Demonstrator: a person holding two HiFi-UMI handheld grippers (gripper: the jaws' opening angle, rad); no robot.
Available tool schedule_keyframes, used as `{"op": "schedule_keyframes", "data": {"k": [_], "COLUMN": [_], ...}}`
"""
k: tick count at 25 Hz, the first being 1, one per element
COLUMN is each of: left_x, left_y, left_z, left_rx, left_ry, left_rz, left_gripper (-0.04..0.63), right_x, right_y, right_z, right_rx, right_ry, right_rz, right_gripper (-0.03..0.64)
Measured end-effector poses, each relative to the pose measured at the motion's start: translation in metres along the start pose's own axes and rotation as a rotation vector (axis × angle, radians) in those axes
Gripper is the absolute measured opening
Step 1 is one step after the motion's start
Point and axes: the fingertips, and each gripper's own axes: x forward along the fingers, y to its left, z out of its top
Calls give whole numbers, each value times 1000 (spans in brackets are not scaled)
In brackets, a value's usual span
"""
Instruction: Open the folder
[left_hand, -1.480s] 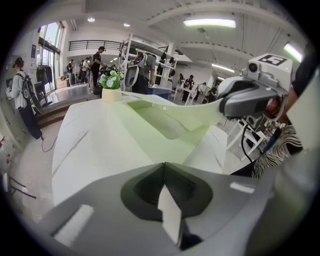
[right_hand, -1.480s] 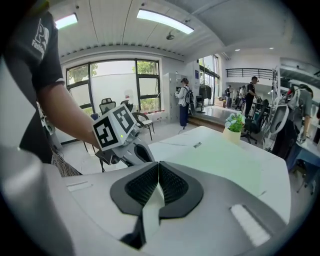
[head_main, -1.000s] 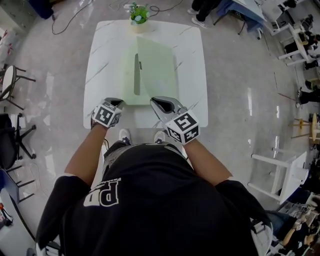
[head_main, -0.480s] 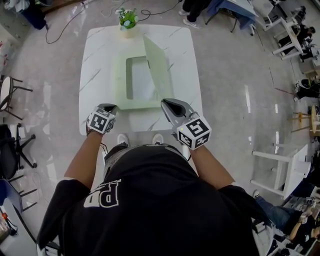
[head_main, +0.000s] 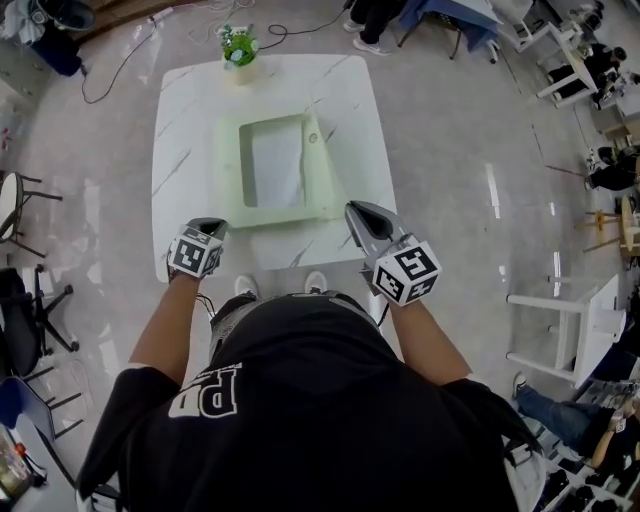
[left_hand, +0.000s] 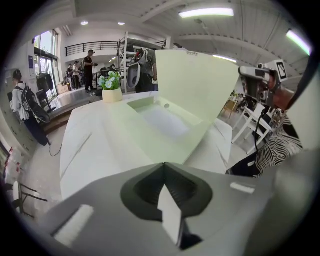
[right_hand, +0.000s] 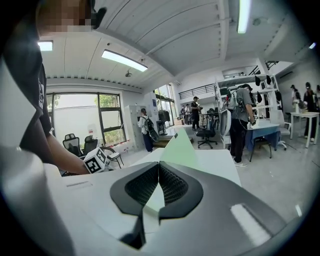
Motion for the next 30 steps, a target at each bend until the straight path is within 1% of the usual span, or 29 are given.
{"op": "schedule_keyframes", "data": {"k": [5, 15, 21, 30], "left_x": [0, -1, 0, 0], "left_y": [-1, 1, 1, 2], "left_z": [1, 1, 0, 1], "left_rx": [-2, -14, -20, -39], "left_ry": [-3, -2, 2, -3], "left_rz": [3, 7, 15, 28], "left_gripper": [54, 54, 54, 54], "right_x": [-17, -53, -69, -83], "right_y": [-27, -101, -144, -192], "right_z": [0, -14, -35, -78], "right_rx": [57, 251, 388, 489], "right_ry": [-25, -76, -98, -73], "right_rz": [-66, -231, -322, -419], "right_gripper": [5, 3, 2, 2]}}
